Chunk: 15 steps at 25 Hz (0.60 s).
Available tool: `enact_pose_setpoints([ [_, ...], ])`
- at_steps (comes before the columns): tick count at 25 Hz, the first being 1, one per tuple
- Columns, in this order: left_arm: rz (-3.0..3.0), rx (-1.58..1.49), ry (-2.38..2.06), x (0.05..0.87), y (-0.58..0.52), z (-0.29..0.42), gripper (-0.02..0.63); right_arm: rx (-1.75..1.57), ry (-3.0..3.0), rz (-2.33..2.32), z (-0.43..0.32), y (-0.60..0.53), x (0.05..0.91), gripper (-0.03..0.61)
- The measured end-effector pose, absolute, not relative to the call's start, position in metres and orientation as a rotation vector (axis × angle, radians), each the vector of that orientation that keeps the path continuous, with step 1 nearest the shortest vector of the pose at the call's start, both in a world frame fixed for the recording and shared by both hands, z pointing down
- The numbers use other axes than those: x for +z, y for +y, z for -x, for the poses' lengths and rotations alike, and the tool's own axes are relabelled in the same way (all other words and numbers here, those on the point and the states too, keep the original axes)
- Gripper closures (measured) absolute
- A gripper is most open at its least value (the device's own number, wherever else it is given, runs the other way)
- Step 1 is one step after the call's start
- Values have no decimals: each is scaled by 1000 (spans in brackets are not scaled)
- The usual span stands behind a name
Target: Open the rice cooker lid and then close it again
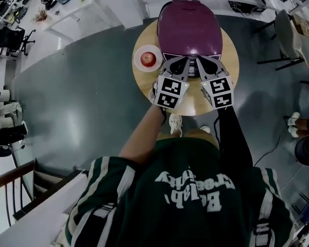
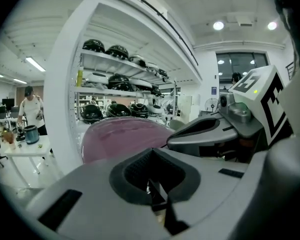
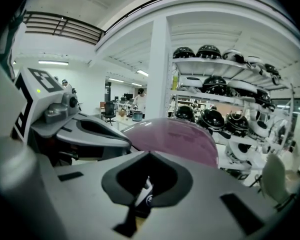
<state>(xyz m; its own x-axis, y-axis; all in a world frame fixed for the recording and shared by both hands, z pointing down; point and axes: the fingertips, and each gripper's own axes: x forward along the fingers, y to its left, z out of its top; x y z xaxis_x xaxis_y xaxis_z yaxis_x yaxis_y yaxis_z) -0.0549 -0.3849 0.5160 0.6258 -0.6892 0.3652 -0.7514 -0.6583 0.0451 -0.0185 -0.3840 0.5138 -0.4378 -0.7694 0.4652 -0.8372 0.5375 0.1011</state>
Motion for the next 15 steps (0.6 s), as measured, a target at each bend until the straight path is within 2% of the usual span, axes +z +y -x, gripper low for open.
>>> enact_pose_setpoints([
  [15,-2614,482,-1181,517,-382,56,620,203,-2293,-1284,21,-380,514,575],
])
